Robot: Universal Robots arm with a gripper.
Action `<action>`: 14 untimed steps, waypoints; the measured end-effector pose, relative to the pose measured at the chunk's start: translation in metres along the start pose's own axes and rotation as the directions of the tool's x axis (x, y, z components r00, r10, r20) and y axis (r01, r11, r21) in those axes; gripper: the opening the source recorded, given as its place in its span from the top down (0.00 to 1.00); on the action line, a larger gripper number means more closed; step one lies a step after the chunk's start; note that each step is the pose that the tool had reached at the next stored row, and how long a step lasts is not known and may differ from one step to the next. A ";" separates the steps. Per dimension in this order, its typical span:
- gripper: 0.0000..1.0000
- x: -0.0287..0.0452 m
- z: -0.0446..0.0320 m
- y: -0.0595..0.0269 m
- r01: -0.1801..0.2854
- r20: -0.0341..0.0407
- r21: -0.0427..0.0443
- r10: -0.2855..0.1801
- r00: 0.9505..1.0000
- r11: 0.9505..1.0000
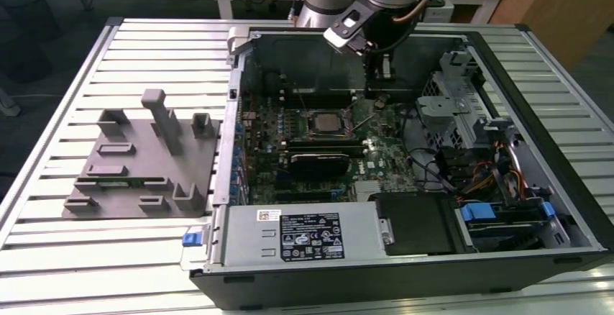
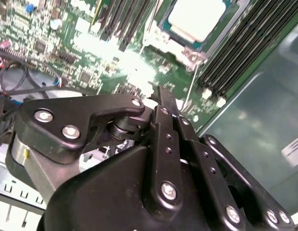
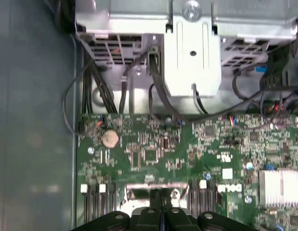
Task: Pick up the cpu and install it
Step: 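Close the cpu cover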
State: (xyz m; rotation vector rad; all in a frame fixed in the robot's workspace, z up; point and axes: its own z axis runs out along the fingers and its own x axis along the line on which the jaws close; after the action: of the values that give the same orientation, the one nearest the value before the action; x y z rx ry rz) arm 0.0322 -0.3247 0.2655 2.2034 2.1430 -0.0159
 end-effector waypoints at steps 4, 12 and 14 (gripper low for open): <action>0.89 0.0004 0.0004 0.0098 0.000 0.000 0.000 0.000 1.000 1.000; 0.89 0.0005 0.0008 0.0148 0.000 0.000 0.000 0.000 1.000 1.000; 0.89 0.0006 0.0017 0.0161 0.000 0.001 0.000 0.000 1.000 1.000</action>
State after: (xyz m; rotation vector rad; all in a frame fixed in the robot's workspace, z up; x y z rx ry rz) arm 0.0483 -0.3246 0.2645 2.2030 2.1426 -0.0169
